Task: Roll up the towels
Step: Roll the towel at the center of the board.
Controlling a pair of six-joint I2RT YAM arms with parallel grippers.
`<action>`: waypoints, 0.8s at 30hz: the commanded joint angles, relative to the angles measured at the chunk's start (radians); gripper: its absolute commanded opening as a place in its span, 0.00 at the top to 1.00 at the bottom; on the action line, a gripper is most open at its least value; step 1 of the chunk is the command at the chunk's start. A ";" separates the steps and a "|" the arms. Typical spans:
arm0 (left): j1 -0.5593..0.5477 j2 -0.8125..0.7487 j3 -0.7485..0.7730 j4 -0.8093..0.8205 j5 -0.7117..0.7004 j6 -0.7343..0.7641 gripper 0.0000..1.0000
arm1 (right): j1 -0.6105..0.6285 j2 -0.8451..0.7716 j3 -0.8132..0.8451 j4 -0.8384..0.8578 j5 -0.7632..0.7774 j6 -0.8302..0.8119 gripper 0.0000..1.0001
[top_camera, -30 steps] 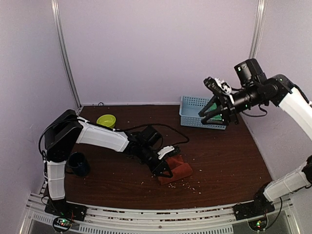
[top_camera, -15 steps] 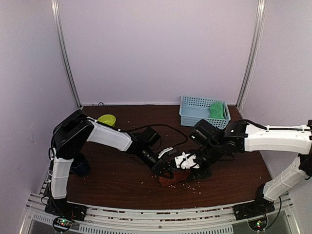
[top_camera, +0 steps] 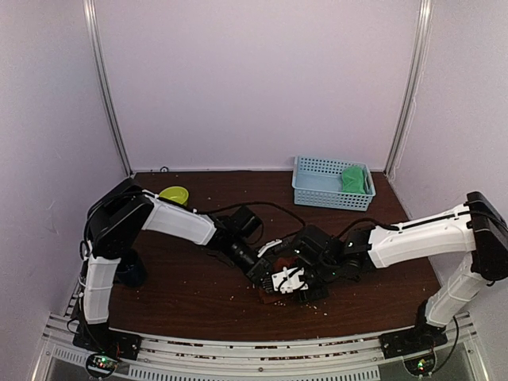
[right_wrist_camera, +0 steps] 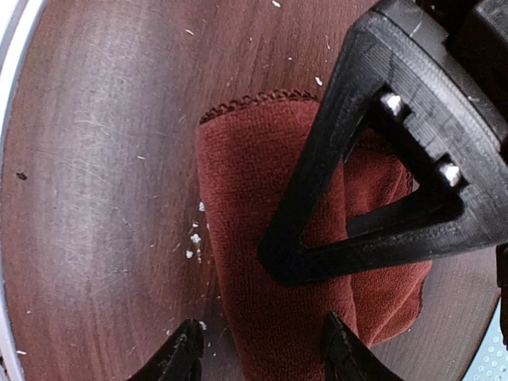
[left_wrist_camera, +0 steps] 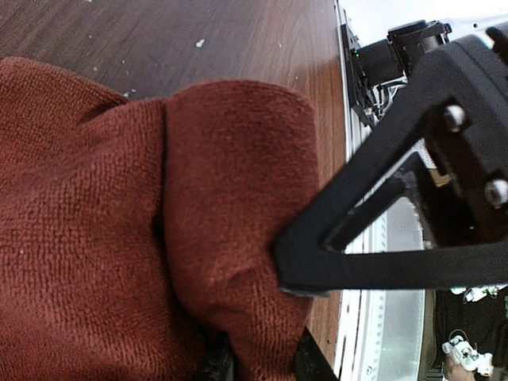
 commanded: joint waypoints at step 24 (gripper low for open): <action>0.047 -0.959 -0.459 0.009 -0.824 0.273 0.36 | -0.102 0.382 0.460 -0.538 -0.433 0.140 0.88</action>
